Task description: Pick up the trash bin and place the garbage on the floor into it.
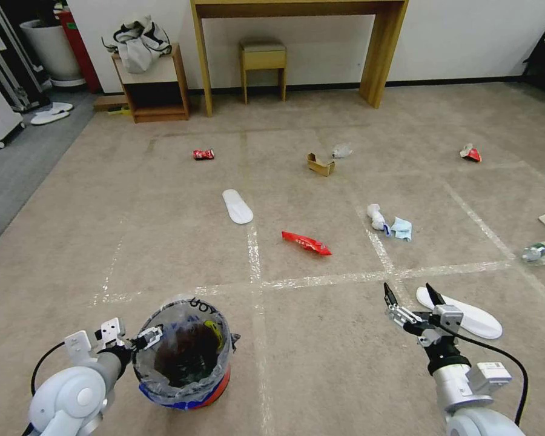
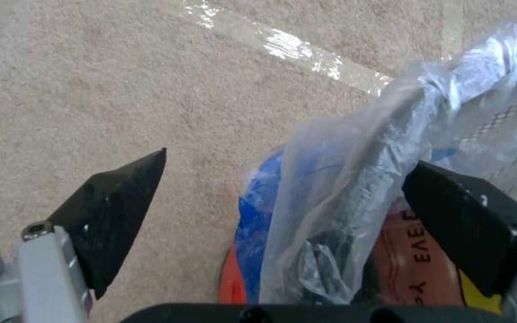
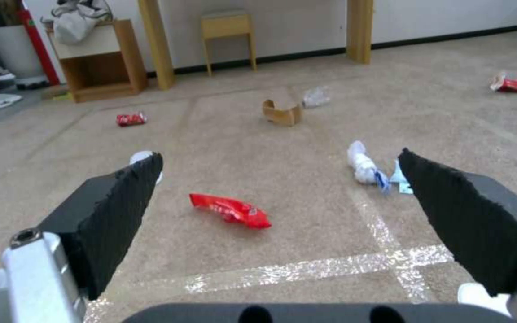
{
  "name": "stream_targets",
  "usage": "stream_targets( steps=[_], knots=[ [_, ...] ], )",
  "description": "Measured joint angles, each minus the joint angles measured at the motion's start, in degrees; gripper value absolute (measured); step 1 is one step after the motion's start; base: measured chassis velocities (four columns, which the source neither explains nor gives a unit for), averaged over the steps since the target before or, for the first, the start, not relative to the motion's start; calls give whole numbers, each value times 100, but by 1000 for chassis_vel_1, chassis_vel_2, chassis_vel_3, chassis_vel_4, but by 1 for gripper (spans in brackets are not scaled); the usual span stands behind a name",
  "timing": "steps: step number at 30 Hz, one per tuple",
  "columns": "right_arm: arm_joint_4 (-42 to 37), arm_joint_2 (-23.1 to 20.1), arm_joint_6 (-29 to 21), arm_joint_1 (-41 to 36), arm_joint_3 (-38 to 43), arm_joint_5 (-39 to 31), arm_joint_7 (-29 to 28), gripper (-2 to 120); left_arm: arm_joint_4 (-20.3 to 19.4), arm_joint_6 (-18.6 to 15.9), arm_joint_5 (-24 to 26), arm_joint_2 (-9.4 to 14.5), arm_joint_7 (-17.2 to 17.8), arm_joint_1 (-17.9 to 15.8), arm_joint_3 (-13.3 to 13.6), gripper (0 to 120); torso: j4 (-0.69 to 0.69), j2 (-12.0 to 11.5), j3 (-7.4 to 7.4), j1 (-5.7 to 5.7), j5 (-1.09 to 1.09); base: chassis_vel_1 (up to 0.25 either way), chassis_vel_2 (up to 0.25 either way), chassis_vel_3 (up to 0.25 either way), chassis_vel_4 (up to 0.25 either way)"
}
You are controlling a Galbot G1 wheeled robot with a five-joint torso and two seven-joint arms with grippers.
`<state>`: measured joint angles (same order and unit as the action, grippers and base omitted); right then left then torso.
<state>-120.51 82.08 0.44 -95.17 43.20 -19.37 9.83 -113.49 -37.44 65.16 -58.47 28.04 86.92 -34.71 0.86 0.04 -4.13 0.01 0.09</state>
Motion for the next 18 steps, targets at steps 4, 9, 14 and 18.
stream_targets(
  steps=[4,9,14,18],
  knots=[
    [0,6,11,-10,4,-2,0,100,0,1,-9,-1,10,1,24,100,1,-1,-1,0,-2,0,0,0,0],
    [1,10,16,-3,6,-5,-6,100,-34,0,68,61,32,46,24,92,2,-3,-2,0,-7,0,0,0,0],
    [1,16,16,1,4,-9,-13,100,-87,-2,215,126,81,99,24,79,3,-4,-3,0,-11,0,0,0,0],
    [-20,26,12,-10,-7,-13,-28,100,-148,-28,432,269,162,162,24,60,4,-4,-3,0,-13,0,0,0,0]
  ],
)
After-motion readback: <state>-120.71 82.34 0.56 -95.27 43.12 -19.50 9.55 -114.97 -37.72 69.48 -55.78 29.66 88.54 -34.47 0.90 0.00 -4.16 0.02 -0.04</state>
